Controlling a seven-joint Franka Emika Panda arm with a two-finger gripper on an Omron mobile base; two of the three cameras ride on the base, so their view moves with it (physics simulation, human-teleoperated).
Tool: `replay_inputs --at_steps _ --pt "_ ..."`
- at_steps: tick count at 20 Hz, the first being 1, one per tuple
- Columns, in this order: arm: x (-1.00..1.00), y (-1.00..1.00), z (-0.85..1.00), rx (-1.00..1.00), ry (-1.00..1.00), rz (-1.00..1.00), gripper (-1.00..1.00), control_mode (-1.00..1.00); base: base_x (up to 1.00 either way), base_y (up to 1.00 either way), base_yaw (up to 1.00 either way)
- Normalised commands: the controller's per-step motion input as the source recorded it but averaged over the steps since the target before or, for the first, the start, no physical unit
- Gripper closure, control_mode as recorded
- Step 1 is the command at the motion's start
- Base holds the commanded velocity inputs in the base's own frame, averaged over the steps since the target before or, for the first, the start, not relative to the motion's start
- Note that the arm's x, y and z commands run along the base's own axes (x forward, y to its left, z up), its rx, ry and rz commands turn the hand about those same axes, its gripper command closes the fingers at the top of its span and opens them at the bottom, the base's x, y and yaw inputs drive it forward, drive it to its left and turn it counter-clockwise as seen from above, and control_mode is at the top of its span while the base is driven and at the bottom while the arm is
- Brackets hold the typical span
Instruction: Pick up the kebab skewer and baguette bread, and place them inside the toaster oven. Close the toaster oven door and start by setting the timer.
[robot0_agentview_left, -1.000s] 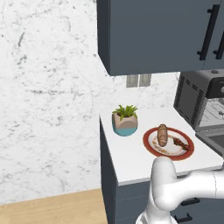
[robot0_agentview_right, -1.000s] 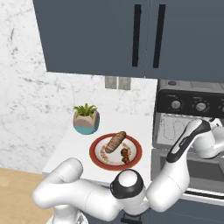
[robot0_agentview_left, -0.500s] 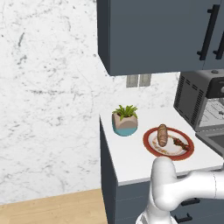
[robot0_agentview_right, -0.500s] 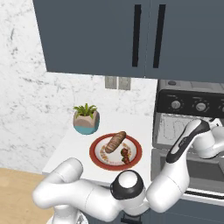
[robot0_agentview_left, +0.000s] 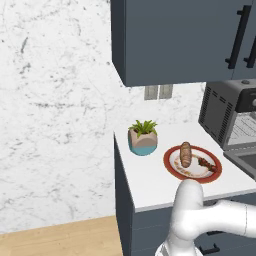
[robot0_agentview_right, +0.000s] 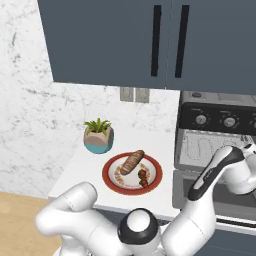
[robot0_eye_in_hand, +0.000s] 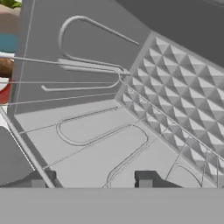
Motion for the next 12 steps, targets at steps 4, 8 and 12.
replay_inputs --at_steps 4,8,12 --pt "-1.00 0.00 0.00 0.00 0.00 -0.19 1.00 -1.00 0.00 0.00 0.00" --pt "-1.00 0.00 0.08 0.00 0.01 -0.18 1.00 -1.00 0.00 0.00 0.00" --pt "-0.98 -0.03 0.45 0.00 0.11 -0.18 1.00 -1.00 0.00 0.00 0.00"
